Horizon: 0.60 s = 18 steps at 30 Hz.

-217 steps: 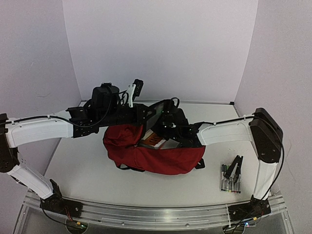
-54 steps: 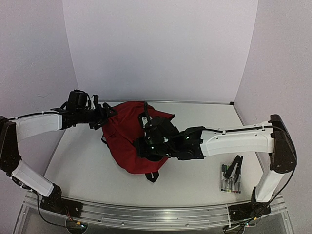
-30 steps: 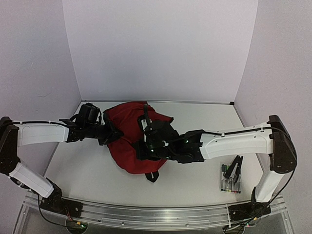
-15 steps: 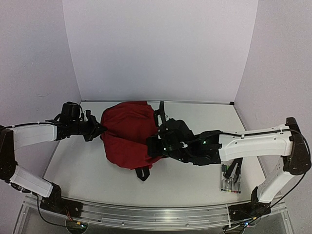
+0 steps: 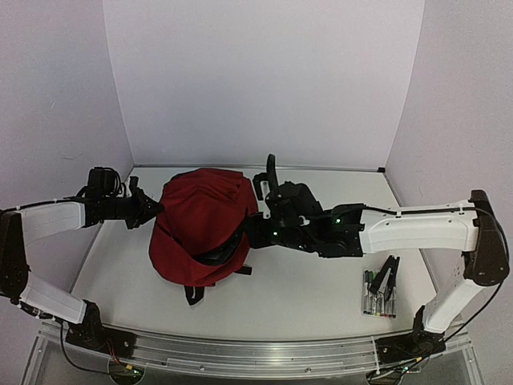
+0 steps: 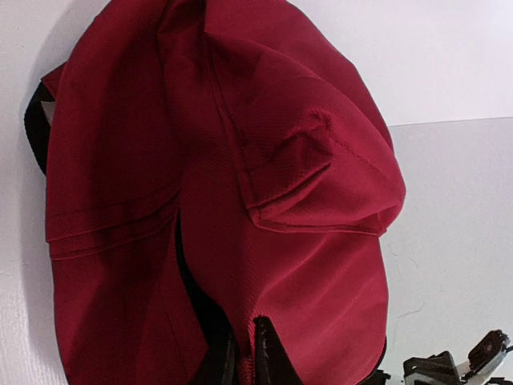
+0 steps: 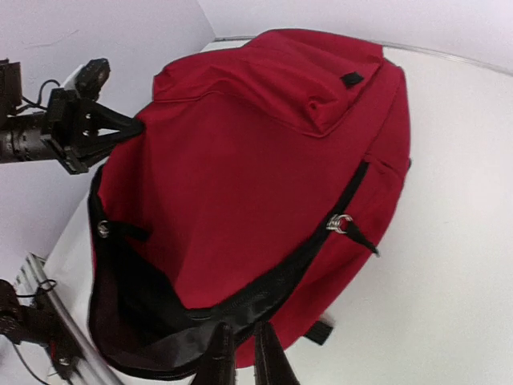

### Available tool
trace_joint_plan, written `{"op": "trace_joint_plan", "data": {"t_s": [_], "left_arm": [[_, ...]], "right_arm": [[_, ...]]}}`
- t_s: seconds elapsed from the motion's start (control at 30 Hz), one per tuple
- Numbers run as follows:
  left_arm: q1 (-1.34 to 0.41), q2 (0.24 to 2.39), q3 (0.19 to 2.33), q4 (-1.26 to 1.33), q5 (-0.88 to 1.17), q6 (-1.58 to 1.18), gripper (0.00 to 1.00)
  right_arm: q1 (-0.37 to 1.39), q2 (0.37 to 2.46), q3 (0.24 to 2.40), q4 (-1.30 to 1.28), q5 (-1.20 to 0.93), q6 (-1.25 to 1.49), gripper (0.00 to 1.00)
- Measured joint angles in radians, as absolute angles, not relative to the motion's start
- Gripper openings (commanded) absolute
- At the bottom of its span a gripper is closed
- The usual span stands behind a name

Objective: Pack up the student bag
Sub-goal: Zip the student bag at the center of the board.

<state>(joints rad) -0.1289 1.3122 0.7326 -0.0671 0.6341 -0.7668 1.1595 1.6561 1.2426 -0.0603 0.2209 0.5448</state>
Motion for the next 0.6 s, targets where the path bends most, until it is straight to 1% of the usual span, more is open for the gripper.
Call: {"op": "trace_joint_plan", "data": {"t_s": [0.03,0.13,0.2,0.27,0.33,0.6], "left_arm": [[-0.129,1.304,0.732,-0.072,0.642,-0.761,0.26],[-0.129,1.266,0.73,-0.086,0.653,-0.75,0.39],[-0.129,1.235,0.73,-0.11,0.648,-0.746,0.49],[-0.13,1.201,0.727,-0.139,0.635,-0.739,0.55],[-0.13,1.161,0.714,-0.158,0.622,-0.741,0.58],[-0.13,1.063,0.627,-0.229,0.597,-0.777,0.58]], "right_arm": [[1.168,1.68,1.279,-0.058,0.202,0.525,0.21],[1.188,1.762,1.384,-0.045,0.148,0.491,0.32],[1.197,1.823,1.457,-0.044,0.114,0.471,0.36],[1.2,1.885,1.528,-0.047,0.085,0.455,0.39],[1.2,1.938,1.584,-0.048,0.065,0.443,0.4],[1.2,2.115,1.765,-0.091,0.021,0.39,0.46]]}}
